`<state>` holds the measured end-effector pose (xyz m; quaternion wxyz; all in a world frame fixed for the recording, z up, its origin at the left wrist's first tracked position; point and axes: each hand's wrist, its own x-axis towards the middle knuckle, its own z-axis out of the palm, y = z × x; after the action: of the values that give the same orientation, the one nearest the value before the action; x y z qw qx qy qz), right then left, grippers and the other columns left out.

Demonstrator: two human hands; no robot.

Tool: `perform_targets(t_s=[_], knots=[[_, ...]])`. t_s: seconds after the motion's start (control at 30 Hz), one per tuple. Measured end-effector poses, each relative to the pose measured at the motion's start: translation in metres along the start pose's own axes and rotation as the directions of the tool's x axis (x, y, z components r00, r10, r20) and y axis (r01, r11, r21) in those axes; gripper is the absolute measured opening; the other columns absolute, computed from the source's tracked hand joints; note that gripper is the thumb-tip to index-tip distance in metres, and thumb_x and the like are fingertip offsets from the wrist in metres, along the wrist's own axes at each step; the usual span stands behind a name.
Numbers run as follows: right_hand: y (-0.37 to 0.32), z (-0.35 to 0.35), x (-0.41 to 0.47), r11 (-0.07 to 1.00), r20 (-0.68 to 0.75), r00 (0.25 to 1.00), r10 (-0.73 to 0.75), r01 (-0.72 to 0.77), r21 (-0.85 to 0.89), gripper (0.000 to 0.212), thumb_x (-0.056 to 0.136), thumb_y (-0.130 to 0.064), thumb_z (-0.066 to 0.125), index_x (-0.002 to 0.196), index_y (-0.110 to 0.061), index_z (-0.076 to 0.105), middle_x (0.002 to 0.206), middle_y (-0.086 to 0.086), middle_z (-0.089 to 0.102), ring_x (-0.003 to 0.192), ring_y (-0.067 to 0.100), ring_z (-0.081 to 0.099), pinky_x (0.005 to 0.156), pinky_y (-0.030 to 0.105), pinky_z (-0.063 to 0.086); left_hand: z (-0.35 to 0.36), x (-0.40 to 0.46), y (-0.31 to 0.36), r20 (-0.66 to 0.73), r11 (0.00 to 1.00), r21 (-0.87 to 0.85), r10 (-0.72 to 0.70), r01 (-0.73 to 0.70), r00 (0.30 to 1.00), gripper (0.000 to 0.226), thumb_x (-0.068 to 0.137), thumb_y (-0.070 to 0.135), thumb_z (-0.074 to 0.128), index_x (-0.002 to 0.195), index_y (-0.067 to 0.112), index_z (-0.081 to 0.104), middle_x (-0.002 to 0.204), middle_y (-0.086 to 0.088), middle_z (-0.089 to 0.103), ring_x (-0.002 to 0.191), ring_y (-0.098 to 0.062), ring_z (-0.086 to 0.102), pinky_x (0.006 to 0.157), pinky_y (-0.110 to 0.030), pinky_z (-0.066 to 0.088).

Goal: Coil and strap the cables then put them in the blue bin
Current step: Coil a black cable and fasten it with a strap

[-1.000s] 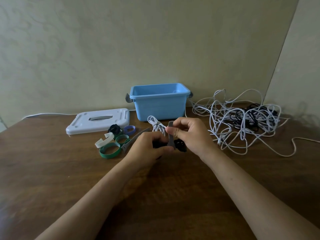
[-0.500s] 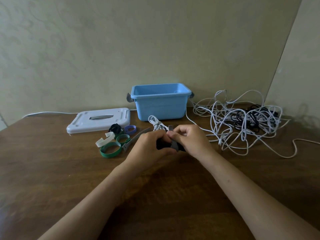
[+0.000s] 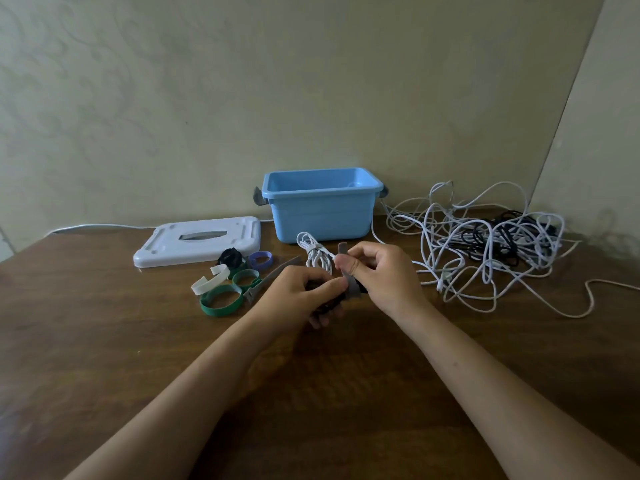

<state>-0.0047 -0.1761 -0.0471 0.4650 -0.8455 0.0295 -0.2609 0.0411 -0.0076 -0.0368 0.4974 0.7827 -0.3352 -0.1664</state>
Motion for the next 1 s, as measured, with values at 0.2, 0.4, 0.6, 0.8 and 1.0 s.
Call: perform_targets(t_s=[0.2,0.4,0.6,0.8,1.0], knots=[[0.0,-0.004,0.003,0.995,0.093,0.994,0.063,-0.07,0.07,0.023,0.091,-0.043,0.071,0.094,-0.021,0.077,0.088,-0.007,0.075,0.089,0.009,0.068,0.078,0.028,0.053,-0.004,0.005,-0.007,-0.052,0.988,0.134,0.088,-0.08,0.995,0.007,0.093,0.027,0.068,0.095,0.021,0.069,0.082,0.005,0.071,0.069,-0.006,0.066,0.068,-0.027,0.059],[0.002,-0.003,0.003,0.994,0.137,0.988,0.068,-0.079,0.072,0.018,0.092,-0.039,0.072,0.086,-0.022,0.077,0.085,-0.009,0.074,0.088,0.01,0.068,0.083,0.033,0.052,-0.005,0.005,-0.012,-0.118,0.928,0.321,0.235,-0.187,0.965,0.012,0.087,0.03,0.074,0.089,0.026,0.062,0.089,0.01,0.066,0.078,-0.006,0.063,0.07,-0.025,0.053],[0.002,-0.002,0.003,0.981,0.169,0.978,0.121,-0.144,0.129,0.02,0.093,-0.04,0.07,0.087,-0.022,0.077,0.089,-0.007,0.074,0.094,0.015,0.068,0.086,0.036,0.055,-0.004,0.006,-0.016,-0.182,0.901,0.36,0.321,-0.241,0.929,0.022,0.083,0.023,0.079,0.091,0.027,0.059,0.096,0.014,0.065,0.088,-0.001,0.062,0.077,-0.025,0.055],[0.002,-0.003,0.002,0.947,0.234,0.949,0.209,-0.256,0.195,0.019,0.088,-0.043,0.075,0.085,-0.024,0.078,0.09,-0.008,0.076,0.098,0.016,0.068,0.092,0.039,0.054,-0.006,0.006,-0.016,-0.219,0.926,0.282,0.316,-0.251,0.923,0.039,0.077,0.014,0.083,0.096,0.031,0.054,0.098,0.013,0.065,0.093,-0.001,0.064,0.08,-0.024,0.057],[-0.001,-0.003,0.002,0.973,0.129,0.982,0.139,-0.16,0.168,0.012,0.087,-0.039,0.076,0.086,-0.027,0.076,0.087,-0.01,0.074,0.093,0.011,0.068,0.088,0.034,0.053,-0.008,0.004,-0.009,-0.227,0.992,0.038,0.129,-0.124,0.965,0.018,0.091,0.033,0.067,0.106,0.027,0.06,0.1,0.004,0.069,0.087,-0.012,0.069,0.08,-0.031,0.06]])
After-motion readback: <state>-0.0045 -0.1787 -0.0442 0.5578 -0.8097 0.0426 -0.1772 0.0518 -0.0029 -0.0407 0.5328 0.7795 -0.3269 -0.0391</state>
